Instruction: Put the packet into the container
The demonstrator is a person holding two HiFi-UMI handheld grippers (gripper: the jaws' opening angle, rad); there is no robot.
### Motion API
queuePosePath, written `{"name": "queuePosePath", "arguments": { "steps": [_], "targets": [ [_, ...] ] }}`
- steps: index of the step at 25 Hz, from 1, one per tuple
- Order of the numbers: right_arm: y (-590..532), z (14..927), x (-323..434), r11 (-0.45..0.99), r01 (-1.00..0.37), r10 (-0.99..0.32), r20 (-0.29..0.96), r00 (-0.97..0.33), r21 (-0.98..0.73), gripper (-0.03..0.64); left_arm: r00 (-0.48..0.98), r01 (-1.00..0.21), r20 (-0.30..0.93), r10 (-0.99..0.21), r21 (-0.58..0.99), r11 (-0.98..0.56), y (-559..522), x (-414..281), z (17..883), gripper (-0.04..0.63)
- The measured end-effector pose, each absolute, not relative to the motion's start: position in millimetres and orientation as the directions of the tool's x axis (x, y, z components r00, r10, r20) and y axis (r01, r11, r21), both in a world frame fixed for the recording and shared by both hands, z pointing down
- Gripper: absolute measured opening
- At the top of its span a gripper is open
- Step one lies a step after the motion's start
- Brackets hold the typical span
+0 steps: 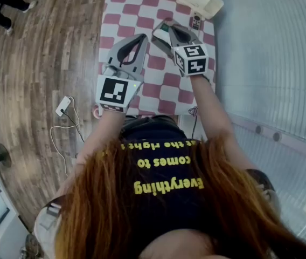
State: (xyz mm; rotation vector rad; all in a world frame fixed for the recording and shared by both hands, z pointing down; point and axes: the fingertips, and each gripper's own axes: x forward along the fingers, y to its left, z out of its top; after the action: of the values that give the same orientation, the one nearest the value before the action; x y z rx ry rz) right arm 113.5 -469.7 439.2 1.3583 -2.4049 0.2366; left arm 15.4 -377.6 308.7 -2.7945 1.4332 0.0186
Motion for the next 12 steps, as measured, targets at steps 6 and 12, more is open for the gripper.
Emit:
{"name": "queuePosePath", "arguments": {
  "steps": [6, 12],
  "targets": [
    [-446, 383, 95, 0.530, -0.848, -0.827, 0.205, -0.523, -0.026, 0.015, 0.598, -0.802, -0.014, -0.802, 0.001, -0.598, -376, 20, 311, 0.000],
    [-407, 325, 77, 0.594, -0.803, -0.803, 0.019, -0.595, -0.042, 0.015, 0.605, -0.796, -0.035, -0.796, -0.005, -0.605, -373, 22, 306, 0.000]
  ]
}}
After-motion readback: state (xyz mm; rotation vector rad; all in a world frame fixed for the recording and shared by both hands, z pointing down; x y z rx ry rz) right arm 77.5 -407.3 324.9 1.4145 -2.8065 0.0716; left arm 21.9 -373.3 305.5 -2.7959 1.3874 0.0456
